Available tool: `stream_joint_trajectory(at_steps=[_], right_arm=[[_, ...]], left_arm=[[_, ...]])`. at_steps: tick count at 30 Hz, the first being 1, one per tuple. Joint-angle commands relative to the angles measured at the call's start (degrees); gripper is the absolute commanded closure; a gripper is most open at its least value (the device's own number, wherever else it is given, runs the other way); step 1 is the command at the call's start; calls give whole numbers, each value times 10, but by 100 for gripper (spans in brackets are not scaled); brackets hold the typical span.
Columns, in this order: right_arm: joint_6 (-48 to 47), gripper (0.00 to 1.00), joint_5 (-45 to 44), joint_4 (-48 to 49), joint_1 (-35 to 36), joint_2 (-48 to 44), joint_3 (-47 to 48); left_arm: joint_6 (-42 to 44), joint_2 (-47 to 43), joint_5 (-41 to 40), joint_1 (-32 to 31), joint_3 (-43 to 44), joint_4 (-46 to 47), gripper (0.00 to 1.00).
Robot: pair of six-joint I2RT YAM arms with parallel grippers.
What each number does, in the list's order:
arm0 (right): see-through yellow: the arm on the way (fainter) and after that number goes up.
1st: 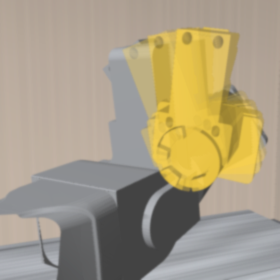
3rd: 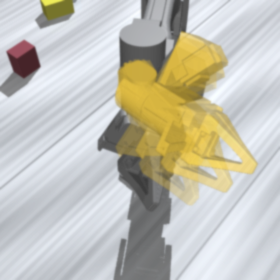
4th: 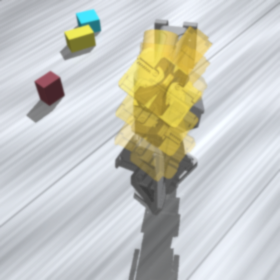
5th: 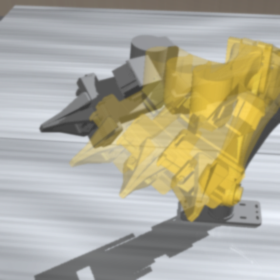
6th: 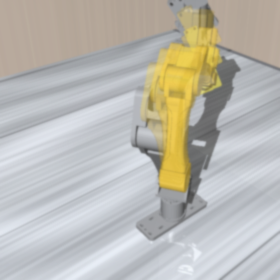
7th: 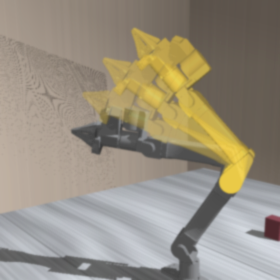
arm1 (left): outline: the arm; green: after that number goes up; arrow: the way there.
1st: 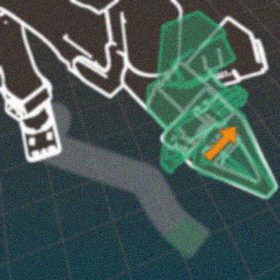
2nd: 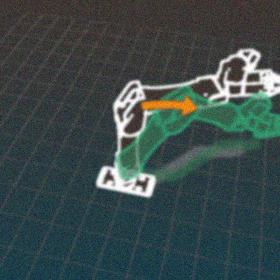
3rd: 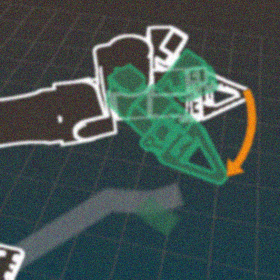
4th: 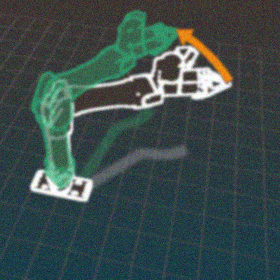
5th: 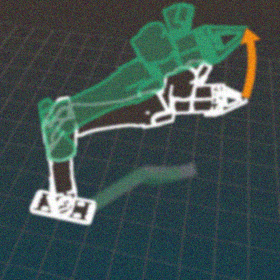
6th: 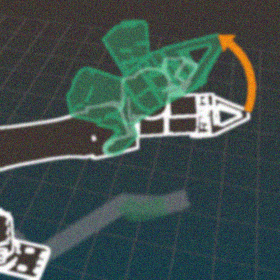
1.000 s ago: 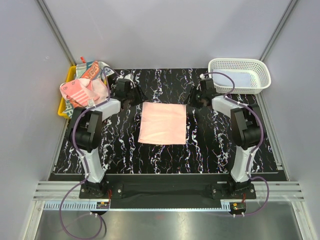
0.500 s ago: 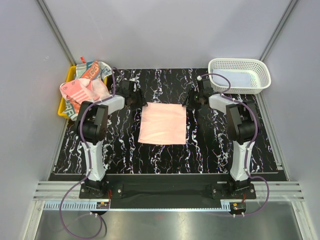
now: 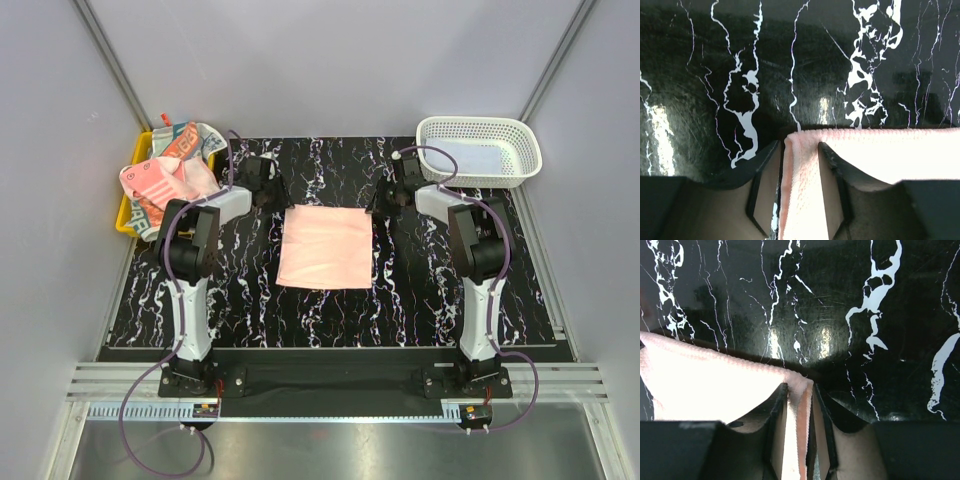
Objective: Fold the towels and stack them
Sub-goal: Fold the towel
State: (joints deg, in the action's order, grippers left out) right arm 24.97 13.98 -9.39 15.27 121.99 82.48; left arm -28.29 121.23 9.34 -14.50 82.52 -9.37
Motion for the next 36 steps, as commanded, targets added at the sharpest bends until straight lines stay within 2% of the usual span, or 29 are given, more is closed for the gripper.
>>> stream_joint_trajectory(at_steps=[1, 8, 13, 16, 22, 28, 32, 36], right_arm=[[-17, 67, -20, -4, -1, 13, 29], [-19, 76, -17, -4, -1, 25, 42], [-23, 90, -20, -3, -1, 19, 42], [-31, 96, -27, -3, -2, 7, 47], [-37, 96, -39, 37, -1, -54, 18], [-26, 96, -38, 86, 3, -138, -55], [-24, 96, -39, 88, 16, -188, -98], [-19, 96, -47, 109, 34, -230, -152]], left_arm=[[10, 23, -27, 2, 11, -6, 59], [10, 35, -15, 3, 19, 11, 71], [8, 27, -1, 3, 14, 29, 93], [8, 10, -5, 3, 18, 41, 100], [10, -51, 7, 2, -1, 92, 100], [3, -117, 13, 2, -49, 134, 100], [-11, -152, 17, 3, -97, 156, 100], [-33, -207, 23, -1, -182, 196, 100]])
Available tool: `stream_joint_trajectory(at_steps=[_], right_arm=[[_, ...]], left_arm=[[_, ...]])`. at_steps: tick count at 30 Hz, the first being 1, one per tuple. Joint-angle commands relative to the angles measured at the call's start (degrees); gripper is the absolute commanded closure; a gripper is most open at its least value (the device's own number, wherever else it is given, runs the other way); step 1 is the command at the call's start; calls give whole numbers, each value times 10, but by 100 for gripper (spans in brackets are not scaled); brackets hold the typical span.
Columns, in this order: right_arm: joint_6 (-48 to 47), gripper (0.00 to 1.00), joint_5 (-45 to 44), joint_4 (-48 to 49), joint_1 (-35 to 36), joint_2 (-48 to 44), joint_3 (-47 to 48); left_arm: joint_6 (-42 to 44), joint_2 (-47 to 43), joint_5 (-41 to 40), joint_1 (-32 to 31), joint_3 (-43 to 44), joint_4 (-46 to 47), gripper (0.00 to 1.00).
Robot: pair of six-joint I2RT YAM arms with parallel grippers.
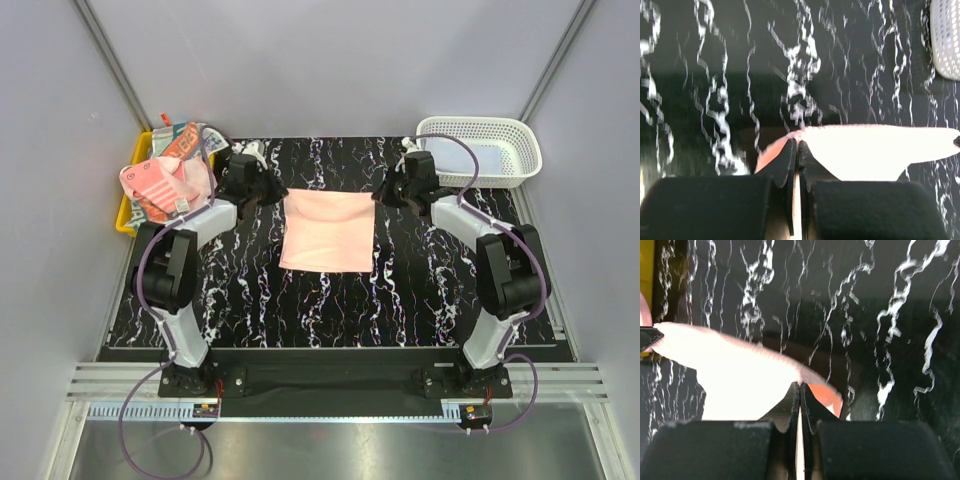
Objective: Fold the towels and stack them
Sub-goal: Fold the towel
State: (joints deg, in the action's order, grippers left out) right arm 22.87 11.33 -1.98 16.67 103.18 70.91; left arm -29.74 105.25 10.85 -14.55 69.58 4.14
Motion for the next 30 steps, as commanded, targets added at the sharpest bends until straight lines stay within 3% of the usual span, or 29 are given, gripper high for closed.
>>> stream_joint_trajectory(at_steps=[1, 11, 16, 20, 30], right_arm=[[2, 96, -24, 35, 24, -42, -47], [31, 97, -48, 71, 63, -126, -183], [38, 97, -49, 77, 64, -149, -220], [38, 98, -54, 72, 66, -169, -228], [33, 98, -82, 31, 65, -160, -167]], left_arm=[[-22, -47, 7, -1, -68, 69, 100], [-34, -134, -29, -40, -208, 109, 100], [-30, -151, -45, -56, -217, 98, 100], [-26, -161, -55, -56, -199, 81, 100], [18, -103, -90, -56, -34, -40, 100]])
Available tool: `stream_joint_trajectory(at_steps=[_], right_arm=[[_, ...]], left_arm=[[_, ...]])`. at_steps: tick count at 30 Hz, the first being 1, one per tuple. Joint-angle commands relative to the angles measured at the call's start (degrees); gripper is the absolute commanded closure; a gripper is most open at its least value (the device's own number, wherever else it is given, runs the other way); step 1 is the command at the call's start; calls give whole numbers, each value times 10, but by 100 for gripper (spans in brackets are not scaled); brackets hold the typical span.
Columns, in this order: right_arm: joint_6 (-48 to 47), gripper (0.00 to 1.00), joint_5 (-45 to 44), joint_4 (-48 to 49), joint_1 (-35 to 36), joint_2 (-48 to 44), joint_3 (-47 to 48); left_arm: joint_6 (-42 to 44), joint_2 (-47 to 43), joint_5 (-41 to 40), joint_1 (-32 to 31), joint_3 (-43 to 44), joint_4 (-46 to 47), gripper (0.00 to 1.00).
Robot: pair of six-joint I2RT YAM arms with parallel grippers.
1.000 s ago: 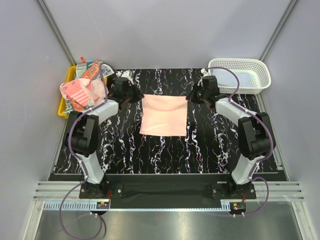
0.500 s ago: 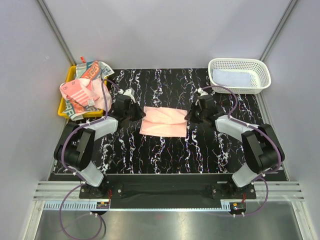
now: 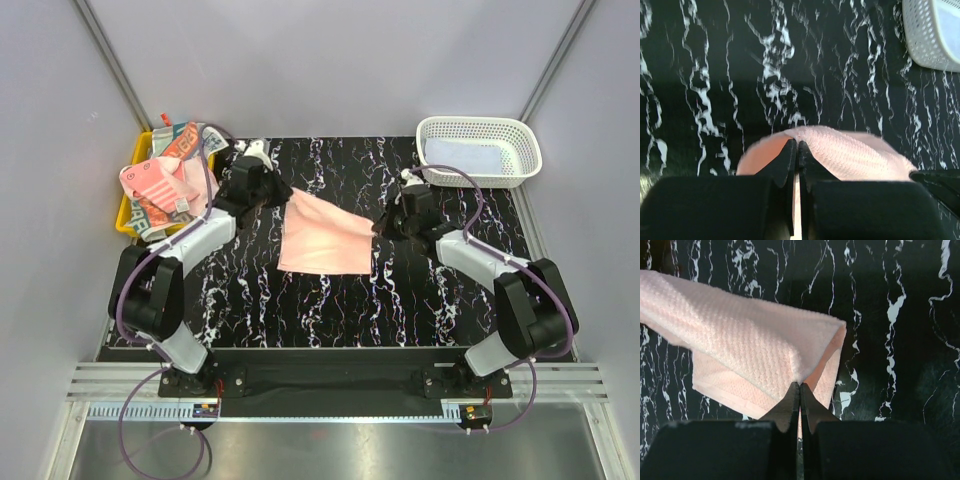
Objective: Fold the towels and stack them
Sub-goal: Fold the towel
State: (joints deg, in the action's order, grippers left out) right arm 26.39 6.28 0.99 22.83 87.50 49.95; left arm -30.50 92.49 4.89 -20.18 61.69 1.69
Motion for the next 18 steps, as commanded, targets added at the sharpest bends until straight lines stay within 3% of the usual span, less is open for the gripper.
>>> stream_joint_trajectory(at_steps=[1, 10, 18], right_arm=[[-1, 98, -37, -5, 3, 1, 58], [-4, 98, -37, -7, 3, 50, 104], [-7, 99, -30, -4, 3, 73, 107]], left_arm=[[32, 32, -36, 1, 66, -29, 100], [43, 113, -18, 9, 94, -28, 100], [37, 109, 14, 24, 72, -3, 100]])
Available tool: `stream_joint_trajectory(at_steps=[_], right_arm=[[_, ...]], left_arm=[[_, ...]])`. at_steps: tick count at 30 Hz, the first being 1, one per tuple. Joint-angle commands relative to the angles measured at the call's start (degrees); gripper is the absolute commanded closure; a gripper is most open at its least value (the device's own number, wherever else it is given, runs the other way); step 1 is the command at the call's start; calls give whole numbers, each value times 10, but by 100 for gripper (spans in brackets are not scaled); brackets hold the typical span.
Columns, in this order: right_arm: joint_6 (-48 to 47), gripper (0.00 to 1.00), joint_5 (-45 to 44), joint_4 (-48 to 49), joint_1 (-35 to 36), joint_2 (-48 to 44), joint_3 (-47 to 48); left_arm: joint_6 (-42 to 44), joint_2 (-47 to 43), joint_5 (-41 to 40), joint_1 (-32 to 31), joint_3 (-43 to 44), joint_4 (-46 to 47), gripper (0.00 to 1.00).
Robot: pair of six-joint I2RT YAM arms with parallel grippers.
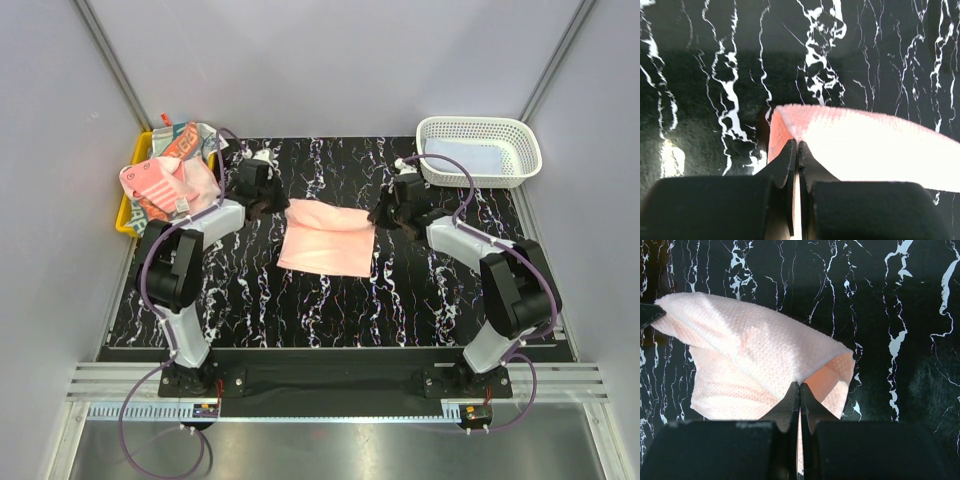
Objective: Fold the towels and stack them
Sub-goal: Fold the towel
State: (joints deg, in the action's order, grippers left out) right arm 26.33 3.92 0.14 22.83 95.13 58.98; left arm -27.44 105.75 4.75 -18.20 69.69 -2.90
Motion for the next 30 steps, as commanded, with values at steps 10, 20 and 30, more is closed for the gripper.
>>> stream_joint_trajectory(at_steps=[10, 20, 30], right_arm=[[30, 100, 11, 22, 3, -56, -76], [54, 100, 34, 64, 2, -98, -161], [82, 100, 63, 97, 10, -126, -213]], left_arm=[[-28, -128, 24, 4, -140, 98, 100], [-32, -194, 26, -11, -261, 164, 100], [-40, -212, 24, -25, -315, 191, 100]])
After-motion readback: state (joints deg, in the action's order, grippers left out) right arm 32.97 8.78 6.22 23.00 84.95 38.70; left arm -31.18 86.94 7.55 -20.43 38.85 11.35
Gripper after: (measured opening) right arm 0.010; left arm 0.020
